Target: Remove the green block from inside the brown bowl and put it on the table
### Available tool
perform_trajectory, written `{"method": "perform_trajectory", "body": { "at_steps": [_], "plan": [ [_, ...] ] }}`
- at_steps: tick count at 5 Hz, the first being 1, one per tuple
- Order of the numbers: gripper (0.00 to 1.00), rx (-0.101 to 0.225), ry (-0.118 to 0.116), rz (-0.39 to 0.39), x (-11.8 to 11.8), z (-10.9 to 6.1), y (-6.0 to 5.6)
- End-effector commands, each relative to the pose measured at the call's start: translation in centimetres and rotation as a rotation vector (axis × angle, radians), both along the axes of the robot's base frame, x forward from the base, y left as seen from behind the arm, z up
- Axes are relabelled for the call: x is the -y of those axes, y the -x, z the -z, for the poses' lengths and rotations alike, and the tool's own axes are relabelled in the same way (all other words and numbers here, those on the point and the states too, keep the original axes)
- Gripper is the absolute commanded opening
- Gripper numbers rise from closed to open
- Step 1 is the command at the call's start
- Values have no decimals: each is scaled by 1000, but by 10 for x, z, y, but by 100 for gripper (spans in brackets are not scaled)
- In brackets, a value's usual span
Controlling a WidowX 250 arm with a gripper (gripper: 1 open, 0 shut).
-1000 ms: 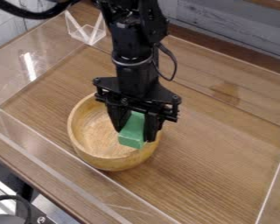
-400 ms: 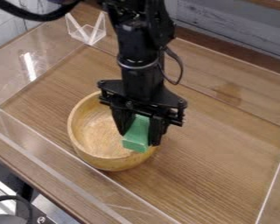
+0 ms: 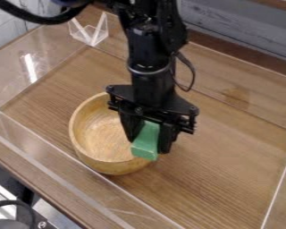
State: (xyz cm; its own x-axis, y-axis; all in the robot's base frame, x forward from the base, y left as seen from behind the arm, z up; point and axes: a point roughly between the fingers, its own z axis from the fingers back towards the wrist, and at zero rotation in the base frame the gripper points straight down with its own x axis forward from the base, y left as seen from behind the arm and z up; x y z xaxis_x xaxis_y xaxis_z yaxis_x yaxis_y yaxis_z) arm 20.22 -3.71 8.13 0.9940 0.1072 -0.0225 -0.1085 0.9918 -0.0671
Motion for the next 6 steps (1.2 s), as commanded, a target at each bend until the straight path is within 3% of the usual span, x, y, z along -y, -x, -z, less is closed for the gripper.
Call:
{"method": "perform_trajectory", "body": {
  "at_steps": [1, 6],
  "plan": [
    [0, 57, 16, 7, 10, -12, -8],
    [0, 54, 39, 56, 57, 16, -8]
  ]
}}
